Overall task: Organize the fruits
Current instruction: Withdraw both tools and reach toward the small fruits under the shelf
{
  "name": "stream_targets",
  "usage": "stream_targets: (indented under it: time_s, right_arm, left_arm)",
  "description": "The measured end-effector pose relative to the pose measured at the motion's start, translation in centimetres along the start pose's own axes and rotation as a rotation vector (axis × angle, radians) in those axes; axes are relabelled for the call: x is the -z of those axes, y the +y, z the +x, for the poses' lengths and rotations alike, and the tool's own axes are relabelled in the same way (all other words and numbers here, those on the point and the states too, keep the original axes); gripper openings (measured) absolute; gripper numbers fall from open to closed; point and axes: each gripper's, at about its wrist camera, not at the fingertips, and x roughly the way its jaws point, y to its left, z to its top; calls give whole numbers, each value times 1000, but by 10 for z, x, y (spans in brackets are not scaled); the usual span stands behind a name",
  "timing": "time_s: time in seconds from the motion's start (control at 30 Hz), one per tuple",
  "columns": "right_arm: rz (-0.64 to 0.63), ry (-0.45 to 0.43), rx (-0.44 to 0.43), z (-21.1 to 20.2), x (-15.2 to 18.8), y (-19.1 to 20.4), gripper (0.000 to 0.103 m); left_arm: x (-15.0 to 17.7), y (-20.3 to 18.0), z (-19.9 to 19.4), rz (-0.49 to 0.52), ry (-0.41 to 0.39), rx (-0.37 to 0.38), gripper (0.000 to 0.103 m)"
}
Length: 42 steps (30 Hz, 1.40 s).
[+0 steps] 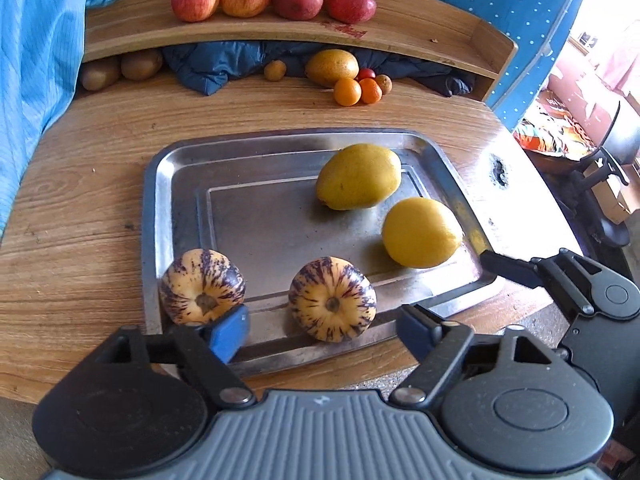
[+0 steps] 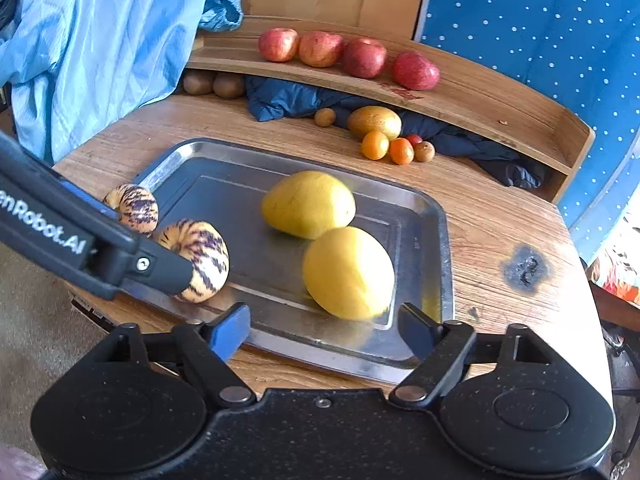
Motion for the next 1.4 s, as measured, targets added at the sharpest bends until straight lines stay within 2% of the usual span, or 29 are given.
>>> stream_targets:
  time_s: [0.03,0.2,0.37,0.9,1.4]
  right_arm:
    - [6,-1,3,0,-1,0,95]
    - [22,-12,14,1,-10,-3,100]
    - [33,-30,22,6,-22,-7,102]
    - [107,-69,76,43,-77,-34,102]
    - [183,-18,106,90,-112,-51,102]
  left_arm:
    - [0,0,-2,4,0,-1,87]
    - [-3,3,-9,3,-12,-34,99]
    - [-13,7,-17,4,-50,-68,102]
    - [-85,30,0,-10,-75,-104,102]
    - [-155,48,40,30,-59,-85,102]
